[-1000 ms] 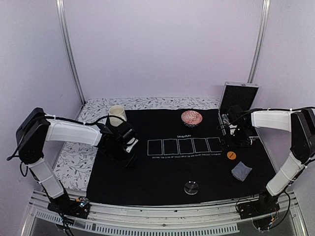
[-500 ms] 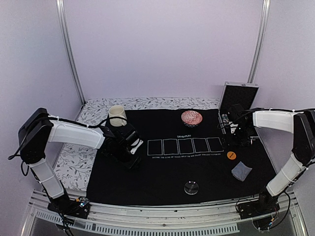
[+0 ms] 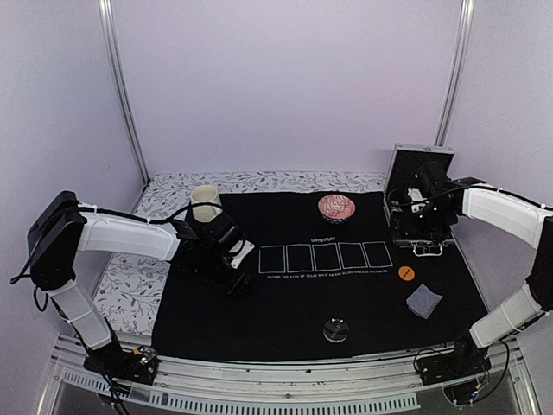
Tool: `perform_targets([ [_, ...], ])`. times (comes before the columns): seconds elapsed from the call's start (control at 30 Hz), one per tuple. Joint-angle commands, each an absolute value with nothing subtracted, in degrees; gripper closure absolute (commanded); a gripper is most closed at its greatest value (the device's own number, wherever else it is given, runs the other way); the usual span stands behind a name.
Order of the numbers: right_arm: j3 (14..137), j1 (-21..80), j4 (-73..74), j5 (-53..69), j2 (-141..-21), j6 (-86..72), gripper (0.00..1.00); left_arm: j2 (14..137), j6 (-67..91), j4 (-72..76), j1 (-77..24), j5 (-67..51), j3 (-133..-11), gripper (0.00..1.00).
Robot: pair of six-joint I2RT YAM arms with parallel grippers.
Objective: Distribute texas hold em gaming equipment
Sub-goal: Move the small blind button to the poker table mat, then pick up the pile of poker chips from the chip case.
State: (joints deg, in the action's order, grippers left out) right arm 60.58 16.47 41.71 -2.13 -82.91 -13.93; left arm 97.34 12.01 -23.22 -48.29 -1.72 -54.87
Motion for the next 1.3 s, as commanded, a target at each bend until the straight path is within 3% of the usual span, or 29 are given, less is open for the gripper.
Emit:
perform_targets([
  [0.0, 65.18, 11.08, 37.55, -0.73, -78.85, -12.28, 0.01, 92.26, 8.89, -22.83, -45.8, -4.34, -57.39, 0.36],
  [0.2, 69.73, 3.78, 35.59, -0.54, -81.99, -9.19, 0.01, 89.28, 4.32, -23.96, -40.71, -2.47, -65.91, 0.24],
  [0.3, 73.1, 3.53, 36.56, -0.04, -84.87, -5.94, 0.01, 88.3, 3.53, -22.38, -38.23, -0.21, -69.59, 0.11],
  [0.43, 75.97, 3.53, 39.17, 5.31, -86.75, -1.71, 0.01, 85.89, 3.74, -17.48, -34.63, 2.67, -70.58, 0.02],
  [0.9, 80.32, 3.56, 42.14, 4.2, -90.41, 4.74, 0.02, 82.67, 2.72, -9.95, -29.19, 8.68, -65.03, 0.02],
  [1.27, 67.01, 3.54, 25.03, 17.09, -88.57, 57.6, 0.05, 78.34, -1.69, -6.58, -29.09, 11.88, -61.08, 0.02],
])
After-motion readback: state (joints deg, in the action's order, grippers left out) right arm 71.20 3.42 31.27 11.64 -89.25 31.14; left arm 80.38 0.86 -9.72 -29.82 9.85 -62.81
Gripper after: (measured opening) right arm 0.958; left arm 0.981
